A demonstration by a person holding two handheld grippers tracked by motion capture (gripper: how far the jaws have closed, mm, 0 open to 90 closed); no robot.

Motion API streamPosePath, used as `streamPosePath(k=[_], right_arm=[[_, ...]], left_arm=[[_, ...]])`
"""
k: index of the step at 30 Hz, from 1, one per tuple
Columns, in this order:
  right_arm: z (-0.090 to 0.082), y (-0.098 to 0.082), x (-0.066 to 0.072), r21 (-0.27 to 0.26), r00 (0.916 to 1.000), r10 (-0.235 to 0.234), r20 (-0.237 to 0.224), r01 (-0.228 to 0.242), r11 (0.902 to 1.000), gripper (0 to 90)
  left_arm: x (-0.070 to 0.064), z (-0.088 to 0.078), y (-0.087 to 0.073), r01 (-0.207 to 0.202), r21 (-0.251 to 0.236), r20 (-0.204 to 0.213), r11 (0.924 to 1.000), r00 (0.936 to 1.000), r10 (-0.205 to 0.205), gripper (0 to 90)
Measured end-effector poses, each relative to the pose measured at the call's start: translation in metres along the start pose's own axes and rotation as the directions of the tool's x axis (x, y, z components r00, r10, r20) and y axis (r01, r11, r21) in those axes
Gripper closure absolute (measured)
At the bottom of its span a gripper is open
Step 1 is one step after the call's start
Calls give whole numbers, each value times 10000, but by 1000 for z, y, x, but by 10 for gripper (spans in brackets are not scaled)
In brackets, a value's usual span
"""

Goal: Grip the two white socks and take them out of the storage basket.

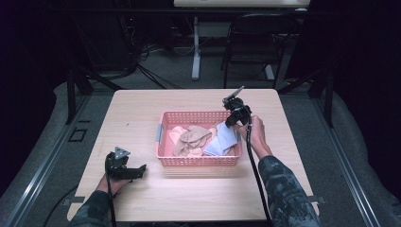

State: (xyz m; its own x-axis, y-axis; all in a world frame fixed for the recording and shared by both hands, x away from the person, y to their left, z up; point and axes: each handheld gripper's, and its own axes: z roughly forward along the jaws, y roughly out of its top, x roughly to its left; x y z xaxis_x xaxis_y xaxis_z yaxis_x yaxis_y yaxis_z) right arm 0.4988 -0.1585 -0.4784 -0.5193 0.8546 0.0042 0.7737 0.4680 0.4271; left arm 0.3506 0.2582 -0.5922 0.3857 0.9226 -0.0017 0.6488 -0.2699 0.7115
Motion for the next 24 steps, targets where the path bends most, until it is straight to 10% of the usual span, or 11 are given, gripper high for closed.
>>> streamPosePath(k=[24], right_arm=[[-43,12,11,-119,9975,-702,-126,701,9975,829]], left_arm=[[0,0,0,-38,33,3,10000,10000,38,5]])
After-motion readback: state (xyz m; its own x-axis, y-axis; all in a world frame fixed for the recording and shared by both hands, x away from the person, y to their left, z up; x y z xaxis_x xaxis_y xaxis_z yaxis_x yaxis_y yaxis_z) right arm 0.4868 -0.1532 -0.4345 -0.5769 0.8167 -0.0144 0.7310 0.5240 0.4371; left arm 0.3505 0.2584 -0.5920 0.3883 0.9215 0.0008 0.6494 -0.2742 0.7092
